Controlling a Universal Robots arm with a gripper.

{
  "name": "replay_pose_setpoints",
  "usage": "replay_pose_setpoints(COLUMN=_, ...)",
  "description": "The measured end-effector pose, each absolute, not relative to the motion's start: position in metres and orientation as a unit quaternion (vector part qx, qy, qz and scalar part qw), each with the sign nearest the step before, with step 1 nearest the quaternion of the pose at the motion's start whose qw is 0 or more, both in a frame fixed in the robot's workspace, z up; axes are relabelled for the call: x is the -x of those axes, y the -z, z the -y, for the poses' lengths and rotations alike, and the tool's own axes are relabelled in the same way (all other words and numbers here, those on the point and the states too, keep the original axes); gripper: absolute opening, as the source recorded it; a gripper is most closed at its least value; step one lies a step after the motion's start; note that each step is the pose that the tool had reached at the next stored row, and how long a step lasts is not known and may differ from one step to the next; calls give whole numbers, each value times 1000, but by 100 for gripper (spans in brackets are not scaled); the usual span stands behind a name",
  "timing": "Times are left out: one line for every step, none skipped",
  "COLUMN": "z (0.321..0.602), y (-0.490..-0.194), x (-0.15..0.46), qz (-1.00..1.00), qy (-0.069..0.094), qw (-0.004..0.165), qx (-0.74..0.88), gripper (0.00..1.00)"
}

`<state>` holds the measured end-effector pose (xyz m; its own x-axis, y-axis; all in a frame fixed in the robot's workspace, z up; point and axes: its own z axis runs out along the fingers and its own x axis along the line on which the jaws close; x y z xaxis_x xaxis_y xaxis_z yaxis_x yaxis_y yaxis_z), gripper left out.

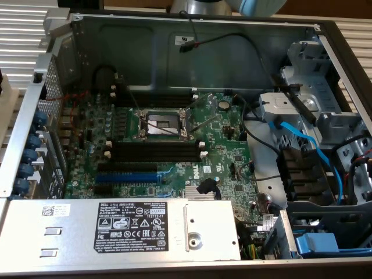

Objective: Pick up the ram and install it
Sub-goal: 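Pick up the ram and move it above insertion slot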

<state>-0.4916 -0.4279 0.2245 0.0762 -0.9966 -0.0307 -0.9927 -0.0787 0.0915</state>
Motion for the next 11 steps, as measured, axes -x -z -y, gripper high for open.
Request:
replay_pose_setpoints(z=428, y=-224, x=492, qz=678, qy=42, qw=23, qx=-733, gripper=10)
replay_pose_setpoints(z=428, y=-224, x=492, qz=679, qy=42, qw=23, qx=-733, gripper=10)
replay_pose_setpoints(z=428, y=-224, x=492, qz=679, qy=42, qw=23, qx=-733, gripper=10)
replay_pose_setpoints(z=428, y=-224, x=492, qz=679, qy=42, qw=23, qx=-733, gripper=10)
replay_pose_setpoints(z=428, y=-224, x=493, qz=679, qy=42, qw=23, qx=-733, gripper=10)
replay_pose_setpoints(z=428, y=-224, x=493, qz=679, qy=42, qw=23, qx=-733, gripper=10)
replay_pose_setpoints(z=427, y=-224, x=494, qz=679, qy=42, qw=23, qx=-733, gripper=10)
replay_pose_setpoints(z=427, y=-223, x=494, qz=679, qy=42, qw=23, qx=-733, gripper=10)
replay_pose_setpoints(z=427, y=-223, x=494, qz=679, qy=42, qw=23, qx=-733, gripper=10)
replay_pose_setpoints(z=427, y=-223, x=494, qz=679, qy=42, qw=23, qx=-733, gripper=10)
replay_pose_setpoints(z=427, y=-223, x=494, qz=679, qy=42, qw=23, qx=-733, gripper=10)
